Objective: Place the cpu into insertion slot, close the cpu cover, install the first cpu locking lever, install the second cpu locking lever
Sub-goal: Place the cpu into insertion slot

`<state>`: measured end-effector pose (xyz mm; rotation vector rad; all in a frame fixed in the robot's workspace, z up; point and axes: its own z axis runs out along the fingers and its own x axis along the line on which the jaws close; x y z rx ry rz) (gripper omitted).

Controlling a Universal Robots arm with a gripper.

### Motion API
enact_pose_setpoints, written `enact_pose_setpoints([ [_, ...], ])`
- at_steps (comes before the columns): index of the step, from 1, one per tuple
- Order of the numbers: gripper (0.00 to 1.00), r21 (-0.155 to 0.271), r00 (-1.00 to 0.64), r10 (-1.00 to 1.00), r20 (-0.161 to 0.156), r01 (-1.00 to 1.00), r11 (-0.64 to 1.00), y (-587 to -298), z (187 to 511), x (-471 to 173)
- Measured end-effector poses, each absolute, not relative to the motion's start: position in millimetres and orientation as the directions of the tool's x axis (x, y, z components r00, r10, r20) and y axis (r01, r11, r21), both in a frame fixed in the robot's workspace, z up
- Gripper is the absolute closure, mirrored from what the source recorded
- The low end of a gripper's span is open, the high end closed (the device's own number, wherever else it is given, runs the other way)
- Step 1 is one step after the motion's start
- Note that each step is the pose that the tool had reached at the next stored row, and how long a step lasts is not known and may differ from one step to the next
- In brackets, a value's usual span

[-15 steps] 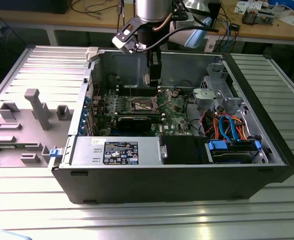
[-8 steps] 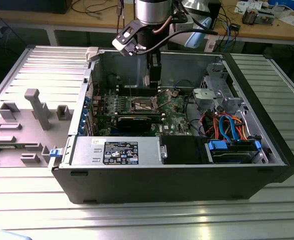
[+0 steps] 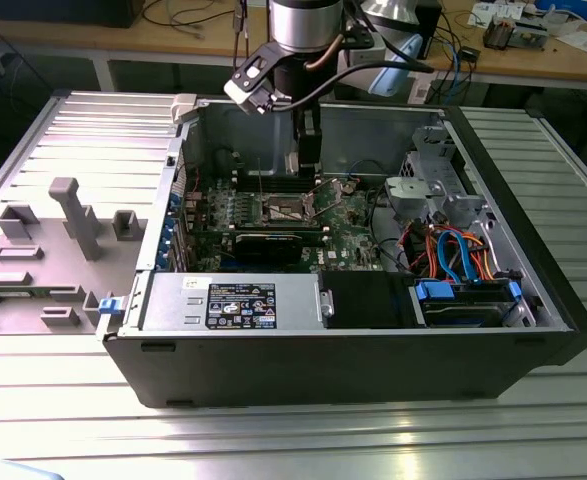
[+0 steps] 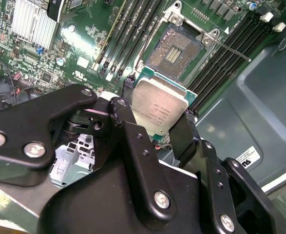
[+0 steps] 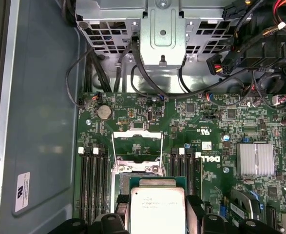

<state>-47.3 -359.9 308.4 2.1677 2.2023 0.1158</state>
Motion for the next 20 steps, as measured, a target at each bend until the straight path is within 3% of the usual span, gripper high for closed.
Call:
enact_pose_setpoints([
  [20,0.46,0.088,-0.017,1.000,0.016,0.996,0.015,-359.9,302.8,-47.3],
])
